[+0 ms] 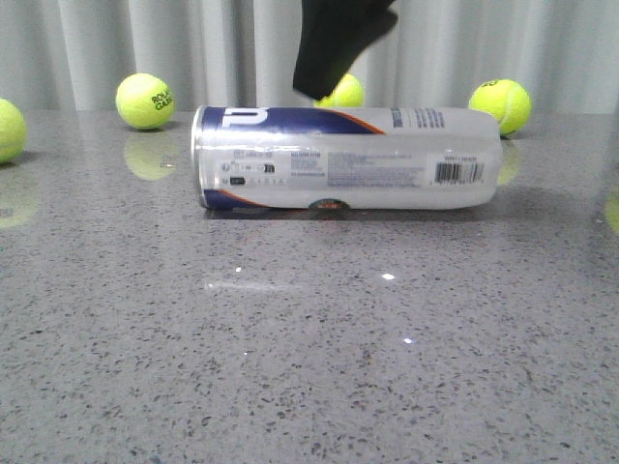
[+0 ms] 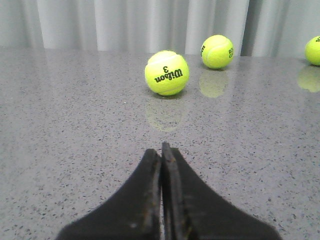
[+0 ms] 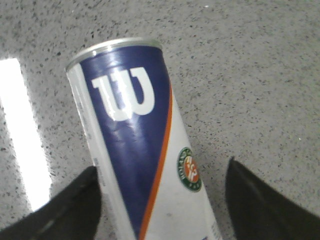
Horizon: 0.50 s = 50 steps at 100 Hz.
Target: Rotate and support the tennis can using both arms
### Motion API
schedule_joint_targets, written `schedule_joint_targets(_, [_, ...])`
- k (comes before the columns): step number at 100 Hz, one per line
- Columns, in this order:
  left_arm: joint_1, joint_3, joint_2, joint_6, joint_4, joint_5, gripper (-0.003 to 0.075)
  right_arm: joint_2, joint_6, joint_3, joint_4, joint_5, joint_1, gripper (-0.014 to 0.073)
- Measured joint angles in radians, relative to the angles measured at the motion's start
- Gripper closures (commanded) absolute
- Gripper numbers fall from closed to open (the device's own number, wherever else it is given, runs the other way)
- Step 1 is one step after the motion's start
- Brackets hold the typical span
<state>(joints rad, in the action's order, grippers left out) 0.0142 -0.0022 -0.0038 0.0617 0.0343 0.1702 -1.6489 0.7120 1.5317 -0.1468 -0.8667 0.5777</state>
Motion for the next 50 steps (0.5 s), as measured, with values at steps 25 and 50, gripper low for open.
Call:
schedule_joint_targets(25, [0.0, 0.0, 0.0, 0.0, 0.0, 0.0, 0.0741, 0.062, -0.289, 0.0, 0.034, -0.02, 0.0, 0.0653])
schedule_joint_targets(50, [0.0, 0.0, 0.0, 0.0, 0.0, 0.0, 0.0741, 0.116, -0.681, -0.002, 0.092, -0.038, 0.0, 0.0652])
